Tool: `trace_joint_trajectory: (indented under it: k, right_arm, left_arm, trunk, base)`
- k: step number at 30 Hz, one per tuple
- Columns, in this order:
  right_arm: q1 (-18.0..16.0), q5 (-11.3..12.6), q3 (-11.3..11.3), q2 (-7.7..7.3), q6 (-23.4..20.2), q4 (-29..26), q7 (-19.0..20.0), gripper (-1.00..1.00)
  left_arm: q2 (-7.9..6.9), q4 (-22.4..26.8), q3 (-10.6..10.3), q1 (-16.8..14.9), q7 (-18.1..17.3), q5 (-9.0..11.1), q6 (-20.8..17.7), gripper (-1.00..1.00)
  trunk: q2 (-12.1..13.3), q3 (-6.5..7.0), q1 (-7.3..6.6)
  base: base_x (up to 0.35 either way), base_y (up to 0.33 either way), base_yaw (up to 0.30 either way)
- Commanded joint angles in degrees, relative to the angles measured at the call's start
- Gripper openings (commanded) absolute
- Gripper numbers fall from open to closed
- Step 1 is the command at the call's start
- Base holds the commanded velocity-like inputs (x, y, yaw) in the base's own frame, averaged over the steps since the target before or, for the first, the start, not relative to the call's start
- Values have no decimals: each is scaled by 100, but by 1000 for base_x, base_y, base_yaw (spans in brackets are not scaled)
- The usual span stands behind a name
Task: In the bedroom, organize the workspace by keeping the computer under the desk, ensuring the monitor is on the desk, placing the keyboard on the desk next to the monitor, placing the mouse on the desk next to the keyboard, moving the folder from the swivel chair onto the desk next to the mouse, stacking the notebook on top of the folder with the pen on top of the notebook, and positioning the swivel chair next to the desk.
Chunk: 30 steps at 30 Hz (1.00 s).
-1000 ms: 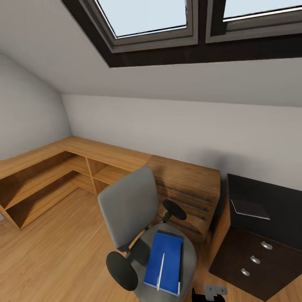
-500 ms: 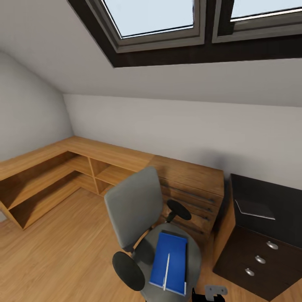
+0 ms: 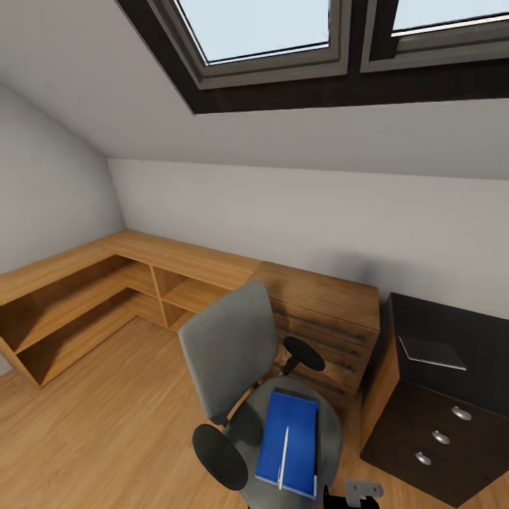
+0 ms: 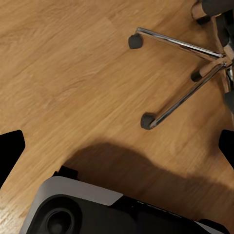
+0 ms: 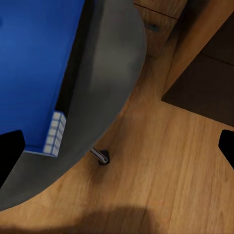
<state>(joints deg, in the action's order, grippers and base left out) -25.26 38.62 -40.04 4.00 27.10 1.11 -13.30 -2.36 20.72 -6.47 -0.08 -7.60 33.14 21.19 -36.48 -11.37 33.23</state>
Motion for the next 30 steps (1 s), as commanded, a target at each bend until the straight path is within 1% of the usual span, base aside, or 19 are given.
trace_joint_trajectory:
  k: [1,13,30]
  right_arm:
    - [-5,23,-48,5,15,12,-23,100]
    - [-5,23,-48,5,15,12,-23,100]
    - [-5,23,-48,5,15,12,-23,100]
  left_arm:
    - [-5,3,-38,-1,-13,61,17,100]
    - [-14,3,-38,-1,-13,61,17,100]
    - [-13,3,-38,-1,-13,61,17,100]
  trunk:
    - [-7,-8,2]
    - [-7,-8,2]
    - [-7,-8,2]
  base:
    - [0,11,0]
    - [38,90,0]
    - [6,10,0]
